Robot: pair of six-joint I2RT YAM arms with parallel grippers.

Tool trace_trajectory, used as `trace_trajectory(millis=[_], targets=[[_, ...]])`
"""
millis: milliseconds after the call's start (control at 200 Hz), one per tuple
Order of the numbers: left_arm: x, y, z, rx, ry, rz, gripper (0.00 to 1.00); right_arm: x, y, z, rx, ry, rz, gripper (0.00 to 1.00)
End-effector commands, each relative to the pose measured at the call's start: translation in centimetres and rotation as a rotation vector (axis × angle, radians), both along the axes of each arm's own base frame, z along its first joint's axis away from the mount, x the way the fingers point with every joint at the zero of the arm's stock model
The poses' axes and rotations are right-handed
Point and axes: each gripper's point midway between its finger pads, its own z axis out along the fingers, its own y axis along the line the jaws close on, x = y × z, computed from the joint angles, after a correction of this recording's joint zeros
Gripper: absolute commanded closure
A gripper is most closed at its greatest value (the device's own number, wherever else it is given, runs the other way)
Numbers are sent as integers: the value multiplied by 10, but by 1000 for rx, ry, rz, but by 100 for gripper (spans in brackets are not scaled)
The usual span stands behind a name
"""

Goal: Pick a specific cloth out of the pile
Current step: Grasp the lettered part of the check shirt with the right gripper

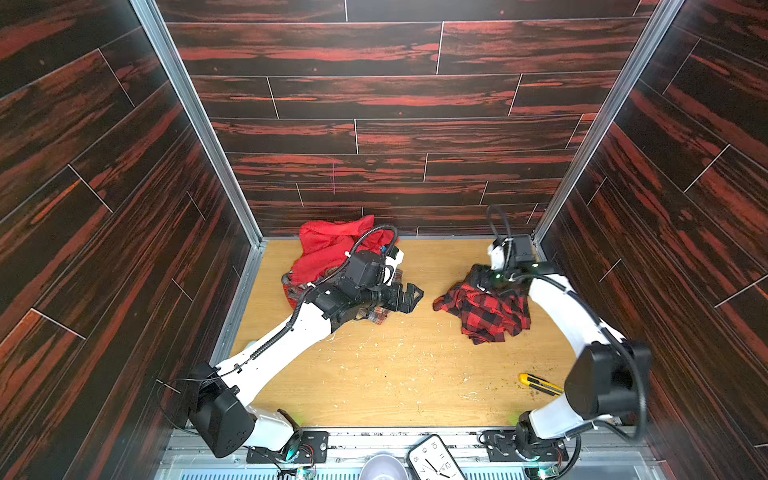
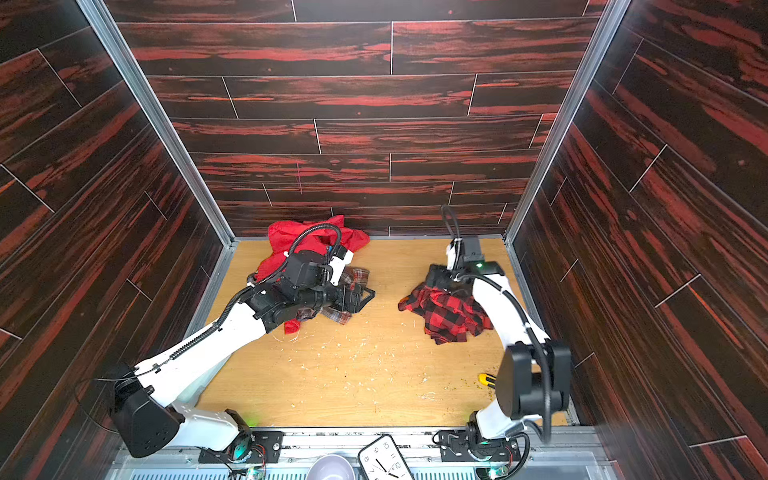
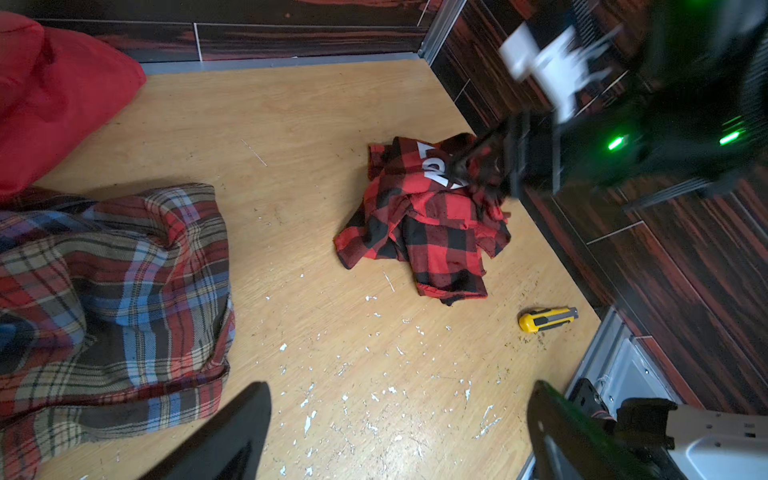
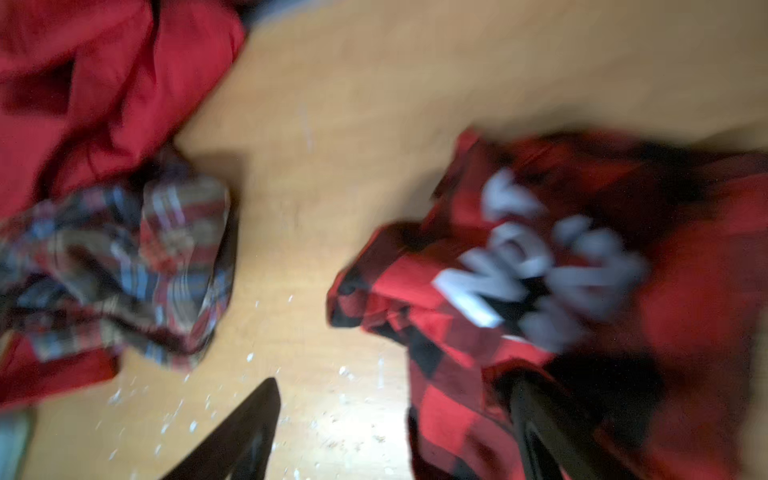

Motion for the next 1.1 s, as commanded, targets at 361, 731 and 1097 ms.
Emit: trace_trajectory(millis=[361,731,1097], targets=[[-13,9,4,6,-35,-18,1,-8,-18,-40,-66,151,-56,12],[-10,2,5,6,-19,-35,1,-7,0,-88,9,168,49,12],[-15,13,9,14,-31,-5,1,-2,-6,-110,-16,173,8,13]])
